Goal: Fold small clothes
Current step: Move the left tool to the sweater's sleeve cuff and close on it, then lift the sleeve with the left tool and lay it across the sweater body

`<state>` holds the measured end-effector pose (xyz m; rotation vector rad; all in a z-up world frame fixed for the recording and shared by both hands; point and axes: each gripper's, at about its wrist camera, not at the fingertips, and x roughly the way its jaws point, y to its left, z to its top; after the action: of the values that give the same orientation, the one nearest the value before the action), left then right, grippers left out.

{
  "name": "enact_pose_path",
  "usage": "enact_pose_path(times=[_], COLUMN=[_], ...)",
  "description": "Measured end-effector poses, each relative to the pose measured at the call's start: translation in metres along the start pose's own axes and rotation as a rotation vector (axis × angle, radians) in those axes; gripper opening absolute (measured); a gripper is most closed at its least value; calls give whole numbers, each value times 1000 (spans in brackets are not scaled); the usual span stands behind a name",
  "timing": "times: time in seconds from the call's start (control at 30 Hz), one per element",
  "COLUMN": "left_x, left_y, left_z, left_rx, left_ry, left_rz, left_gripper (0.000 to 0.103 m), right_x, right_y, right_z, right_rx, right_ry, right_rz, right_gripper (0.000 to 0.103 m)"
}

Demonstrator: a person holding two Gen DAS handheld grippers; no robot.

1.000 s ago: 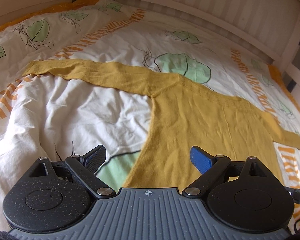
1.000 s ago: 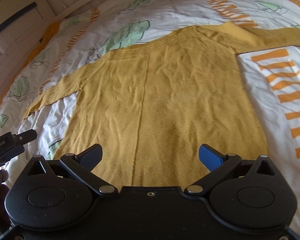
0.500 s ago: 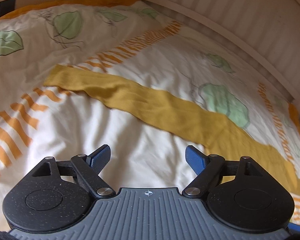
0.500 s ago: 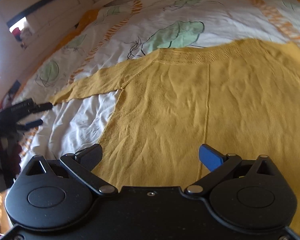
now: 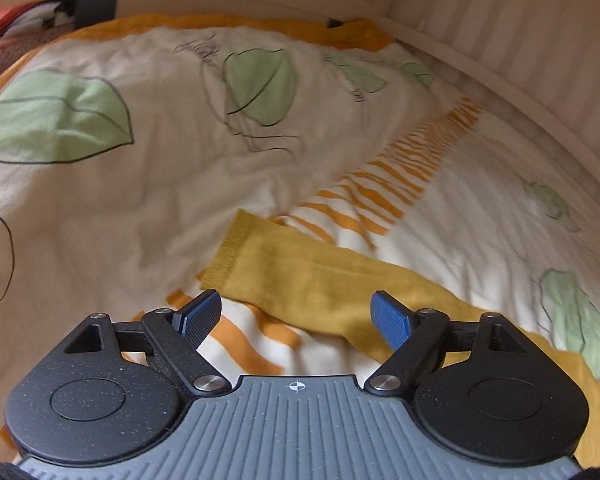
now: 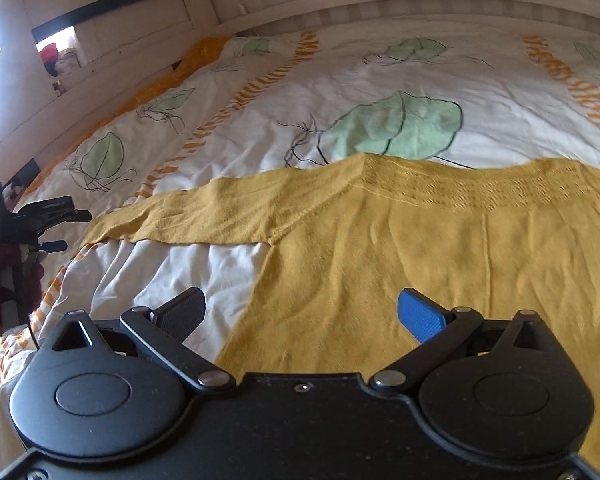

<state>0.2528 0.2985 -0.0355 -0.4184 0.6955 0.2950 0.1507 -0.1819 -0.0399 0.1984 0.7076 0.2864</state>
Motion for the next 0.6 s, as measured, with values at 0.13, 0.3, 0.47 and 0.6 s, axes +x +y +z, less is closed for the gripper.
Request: enact_pose_path(times=[0.13, 0.3, 0.47, 0.6], left_x=[25, 52, 56, 49], left_y=[17, 33, 28, 16], left_z=[8, 13, 20, 28], left_rx=[-50, -126, -113, -106], left_ry=[26, 68, 49, 35], left_rz=[29, -12, -3, -45], left_gripper=[81, 81, 12, 7], right_x=[12, 22, 26, 27], right_y=[8, 8, 3, -5], right_z=[-1, -4, -7, -11], right_rx=[-28, -29, -12, 11], right_ry=[10, 40, 59, 74], right_rz=[19, 30, 24, 13], right_gripper=[102, 102, 102, 102])
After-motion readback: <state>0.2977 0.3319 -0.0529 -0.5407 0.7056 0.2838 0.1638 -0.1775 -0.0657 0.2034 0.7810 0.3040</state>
